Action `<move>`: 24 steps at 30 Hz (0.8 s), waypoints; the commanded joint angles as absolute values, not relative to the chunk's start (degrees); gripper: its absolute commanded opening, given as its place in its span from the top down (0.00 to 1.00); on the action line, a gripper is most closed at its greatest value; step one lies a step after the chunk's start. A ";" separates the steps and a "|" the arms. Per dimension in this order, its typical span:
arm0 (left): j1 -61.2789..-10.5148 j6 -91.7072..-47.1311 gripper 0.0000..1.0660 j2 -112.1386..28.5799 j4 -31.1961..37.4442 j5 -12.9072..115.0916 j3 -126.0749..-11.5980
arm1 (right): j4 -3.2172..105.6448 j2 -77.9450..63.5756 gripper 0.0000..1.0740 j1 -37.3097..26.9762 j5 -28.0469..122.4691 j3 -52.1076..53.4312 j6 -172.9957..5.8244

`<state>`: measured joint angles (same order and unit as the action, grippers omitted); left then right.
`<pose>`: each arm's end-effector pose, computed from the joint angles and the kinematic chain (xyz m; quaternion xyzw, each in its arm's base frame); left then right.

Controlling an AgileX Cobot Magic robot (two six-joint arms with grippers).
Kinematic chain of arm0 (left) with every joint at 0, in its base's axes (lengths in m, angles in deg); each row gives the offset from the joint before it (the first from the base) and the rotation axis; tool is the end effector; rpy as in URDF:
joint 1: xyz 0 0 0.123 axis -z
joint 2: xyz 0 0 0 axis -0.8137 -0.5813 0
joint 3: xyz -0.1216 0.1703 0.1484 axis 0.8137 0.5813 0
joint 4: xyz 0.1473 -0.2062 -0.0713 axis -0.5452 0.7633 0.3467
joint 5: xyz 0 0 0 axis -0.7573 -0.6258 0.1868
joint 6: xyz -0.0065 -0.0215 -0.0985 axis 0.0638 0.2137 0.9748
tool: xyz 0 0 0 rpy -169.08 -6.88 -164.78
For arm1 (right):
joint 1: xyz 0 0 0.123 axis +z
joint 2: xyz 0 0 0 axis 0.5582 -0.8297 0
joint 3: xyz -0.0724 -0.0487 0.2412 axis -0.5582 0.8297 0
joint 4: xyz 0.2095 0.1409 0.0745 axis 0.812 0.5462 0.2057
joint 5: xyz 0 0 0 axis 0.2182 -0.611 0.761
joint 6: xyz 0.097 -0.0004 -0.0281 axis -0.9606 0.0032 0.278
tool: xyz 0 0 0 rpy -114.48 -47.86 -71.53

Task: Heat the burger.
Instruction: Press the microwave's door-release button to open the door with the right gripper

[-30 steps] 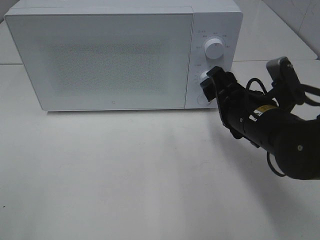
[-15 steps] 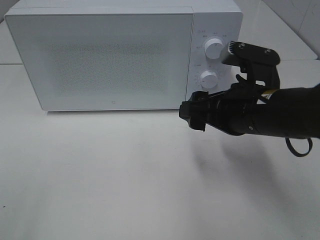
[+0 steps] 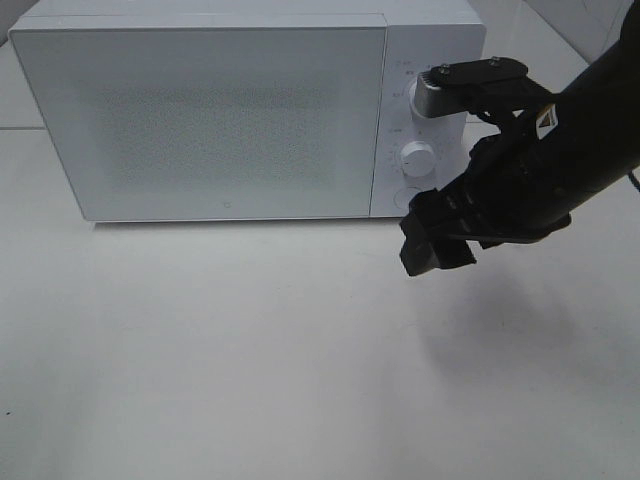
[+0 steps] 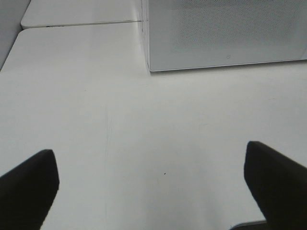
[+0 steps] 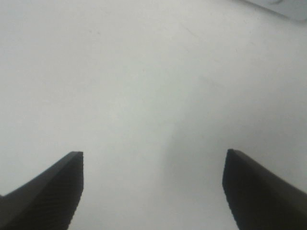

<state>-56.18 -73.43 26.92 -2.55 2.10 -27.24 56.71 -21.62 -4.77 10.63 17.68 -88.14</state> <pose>0.0428 -0.0123 0.2804 0.0475 0.8452 -0.0339 0.5313 0.2592 0.1508 0.1893 -0.2111 0.9434 0.0991 0.2356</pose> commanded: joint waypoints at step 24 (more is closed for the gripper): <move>-56.35 -73.03 0.06 28.41 -2.55 2.68 -27.07 | 54.19 -4.72 0.29 -5.11 -16.01 14.87 -88.14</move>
<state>-56.18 -73.43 26.92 -2.55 2.10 -27.24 54.48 -5.18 -4.77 -15.10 15.04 -88.14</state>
